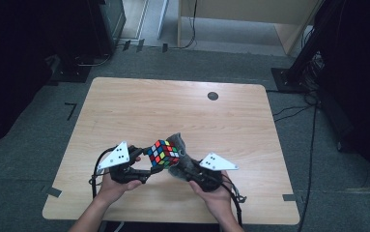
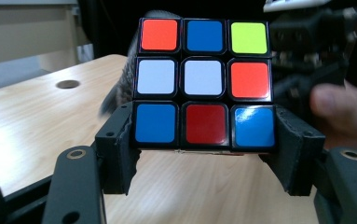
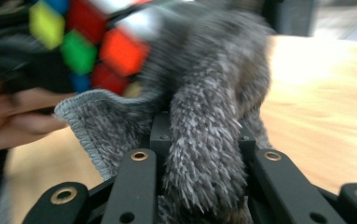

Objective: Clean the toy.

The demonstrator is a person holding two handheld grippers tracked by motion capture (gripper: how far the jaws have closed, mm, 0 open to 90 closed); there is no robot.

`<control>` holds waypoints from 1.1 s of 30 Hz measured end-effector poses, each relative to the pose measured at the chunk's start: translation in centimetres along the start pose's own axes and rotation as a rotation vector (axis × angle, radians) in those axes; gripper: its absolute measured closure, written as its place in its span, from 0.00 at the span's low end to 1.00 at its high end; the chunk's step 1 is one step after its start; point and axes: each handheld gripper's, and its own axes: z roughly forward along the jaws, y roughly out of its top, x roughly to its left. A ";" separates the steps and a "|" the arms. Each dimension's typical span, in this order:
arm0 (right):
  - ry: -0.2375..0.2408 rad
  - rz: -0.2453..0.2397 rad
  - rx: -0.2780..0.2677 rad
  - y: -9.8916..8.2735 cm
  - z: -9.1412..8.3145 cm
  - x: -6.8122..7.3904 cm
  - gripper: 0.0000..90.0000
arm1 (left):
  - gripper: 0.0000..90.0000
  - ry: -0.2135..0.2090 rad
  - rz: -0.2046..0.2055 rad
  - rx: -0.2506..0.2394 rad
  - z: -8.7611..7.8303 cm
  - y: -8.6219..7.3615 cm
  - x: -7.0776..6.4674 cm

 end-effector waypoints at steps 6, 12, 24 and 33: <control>0.075 -0.008 0.078 -0.9 1.5 0.9 0.79 | 0.39 0.010 -0.014 -0.007 -0.3 0.1 0.2; -0.018 0.004 -0.053 0.5 -0.7 0.0 0.80 | 0.39 0.011 -0.031 -0.005 -0.4 0.1 0.5; 0.187 0.015 0.006 -1.3 2.9 3.6 0.80 | 0.39 0.025 -0.093 -0.051 0.4 0.0 -0.2; 0.070 0.275 -0.083 -1.7 1.3 0.3 0.82 | 0.39 0.056 -0.110 -0.067 -0.3 0.1 0.5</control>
